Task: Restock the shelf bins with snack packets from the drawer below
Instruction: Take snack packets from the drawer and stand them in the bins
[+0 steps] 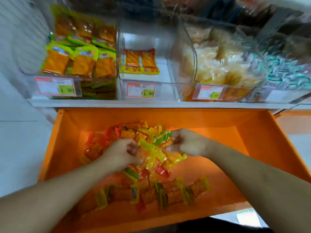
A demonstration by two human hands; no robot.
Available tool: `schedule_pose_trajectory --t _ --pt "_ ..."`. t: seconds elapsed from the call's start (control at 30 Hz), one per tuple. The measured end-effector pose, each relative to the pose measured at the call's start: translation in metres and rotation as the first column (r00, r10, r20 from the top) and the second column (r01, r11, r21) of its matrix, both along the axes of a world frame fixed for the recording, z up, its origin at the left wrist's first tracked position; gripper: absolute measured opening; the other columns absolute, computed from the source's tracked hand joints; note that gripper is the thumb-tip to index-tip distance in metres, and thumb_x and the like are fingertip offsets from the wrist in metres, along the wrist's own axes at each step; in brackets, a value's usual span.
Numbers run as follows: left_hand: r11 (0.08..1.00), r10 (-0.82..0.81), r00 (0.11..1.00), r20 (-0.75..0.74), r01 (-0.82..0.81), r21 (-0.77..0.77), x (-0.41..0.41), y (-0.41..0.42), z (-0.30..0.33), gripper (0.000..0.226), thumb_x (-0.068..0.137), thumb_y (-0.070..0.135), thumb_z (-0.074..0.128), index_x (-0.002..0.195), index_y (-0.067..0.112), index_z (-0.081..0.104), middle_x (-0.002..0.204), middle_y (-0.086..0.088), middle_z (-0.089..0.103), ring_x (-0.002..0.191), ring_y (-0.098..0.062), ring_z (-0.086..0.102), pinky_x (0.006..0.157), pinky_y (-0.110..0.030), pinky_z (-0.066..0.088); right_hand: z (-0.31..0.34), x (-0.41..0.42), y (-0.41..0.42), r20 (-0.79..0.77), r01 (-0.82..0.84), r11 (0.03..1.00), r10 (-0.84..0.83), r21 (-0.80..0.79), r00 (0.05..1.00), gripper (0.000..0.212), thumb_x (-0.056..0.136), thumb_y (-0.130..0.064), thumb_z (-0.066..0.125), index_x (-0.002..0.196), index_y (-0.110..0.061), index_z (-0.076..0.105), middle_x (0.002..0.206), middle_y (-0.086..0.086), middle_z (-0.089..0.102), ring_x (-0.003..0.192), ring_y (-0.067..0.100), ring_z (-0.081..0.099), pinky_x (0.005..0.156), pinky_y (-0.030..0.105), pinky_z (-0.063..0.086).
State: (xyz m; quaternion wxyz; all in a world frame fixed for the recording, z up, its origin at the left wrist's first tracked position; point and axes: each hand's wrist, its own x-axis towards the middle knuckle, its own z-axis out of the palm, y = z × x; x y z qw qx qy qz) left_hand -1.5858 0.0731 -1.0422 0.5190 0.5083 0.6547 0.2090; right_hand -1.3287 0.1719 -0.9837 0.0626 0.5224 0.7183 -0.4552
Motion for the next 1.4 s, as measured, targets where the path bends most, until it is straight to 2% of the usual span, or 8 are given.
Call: schedule_pose_trajectory --t 0.1,0.2,0.37,0.5,0.73,0.93,1.2,1.4 --pt "0.993 0.093 0.994 0.057 -0.097 0.075 -0.015 0.003 0.065 0.032 0.079 0.009 0.088 0.101 0.014 0.066 0.066 0.003 0.068 0.049 -0.003 0.058 0.048 -0.018 0.04 0.06 -0.016 -0.013 -0.155 0.084 0.995 -0.075 0.05 0.985 0.03 0.097 -0.033 0.074 0.094 -0.012 0.052 0.06 0.003 0.042 0.049 0.017 0.052 0.054 0.043 0.06" --pt "0.979 0.139 0.985 0.101 -0.152 0.137 -0.029 -0.003 0.128 0.033 0.082 0.019 0.087 0.109 0.022 0.067 0.081 -0.001 0.079 0.072 -0.012 0.075 0.068 -0.024 0.053 0.117 -0.033 -0.035 -0.3 0.131 0.984 -0.09 0.119 0.95 0.031 0.1 -0.035 0.069 0.113 -0.009 0.058 0.067 0.012 0.044 0.056 0.023 0.055 0.054 0.044 0.062" --pt "0.942 0.205 0.951 0.23 -0.255 0.216 -0.046 -0.024 0.202 0.028 0.084 0.035 0.085 0.109 0.036 0.071 0.092 0.002 0.081 0.085 -0.009 0.076 0.082 -0.033 0.052 0.184 -0.055 -0.085 -0.514 0.176 0.964 -0.051 0.197 0.856 0.027 0.1 -0.024 0.069 0.081 -0.018 0.05 0.058 -0.003 0.031 0.056 0.014 0.028 0.045 0.025 0.024" --pt "0.924 0.246 0.884 0.397 -0.338 0.178 -0.051 -0.041 0.226 0.052 0.061 0.063 0.083 0.108 0.042 0.077 0.109 -0.002 0.078 0.112 -0.026 0.071 0.109 -0.052 0.048 0.187 -0.077 -0.094 -0.48 0.17 0.94 -0.008 0.294 0.877 0.036 0.095 -0.024 0.076 0.075 -0.022 0.046 0.056 -0.01 0.035 0.053 0.009 0.032 0.05 0.029 0.027" --pt "0.908 0.277 0.907 0.318 -0.356 0.221 -0.058 -0.03 0.234 0.042 0.081 0.02 0.086 0.118 0.028 0.068 0.098 0.003 0.081 0.092 -0.016 0.078 0.09 -0.04 0.06 0.184 -0.106 -0.083 -0.428 0.206 0.908 -0.034 0.364 0.903 0.032 0.087 -0.04 0.081 0.088 -0.011 0.07 0.056 -0.004 0.043 0.049 0.007 0.03 0.048 0.027 0.025" --pt "0.854 0.366 0.861 0.353 -0.462 0.24 -0.075 -0.018 0.243 0.035 0.084 0.019 0.083 0.113 0.035 0.07 0.094 0.006 0.079 0.09 -0.011 0.076 0.077 -0.027 0.055 0.187 -0.107 -0.066 -0.579 0.174 0.976 -0.069 0.128 0.812 0.019 0.085 -0.023 0.086 0.096 -0.02 0.07 0.065 -0.002 0.056 0.061 0.012 0.044 0.059 0.024 0.035" --pt "0.96 0.181 0.954 0.238 -0.224 0.167 -0.082 -0.018 0.237 0.058 0.084 0.003 0.082 0.127 0.038 0.064 0.113 0.005 0.078 0.107 -0.012 0.073 0.099 -0.039 0.057 0.172 -0.101 -0.043 -0.668 0.516 0.837 -0.28 0.182 0.689 0.037 0.075 -0.019 0.092 0.103 -0.027 0.07 0.082 0.001 0.043 0.076 0.015 0.041 0.064 0.023 0.039" --pt "0.977 0.104 0.984 0.145 -0.129 0.169 -0.065 -0.026 0.238 0.052 0.076 0.036 0.091 0.121 0.047 0.067 0.114 0.017 0.075 0.107 0.008 0.066 0.097 -0.027 0.053 0.174 -0.106 -0.054 -0.634 0.397 0.824 -0.061 0.404 0.771 0.053 0.071 -0.017 0.095 0.11 -0.033 0.064 0.09 -0.003 0.053 0.079 0.012 0.049 0.072 0.027 0.048"
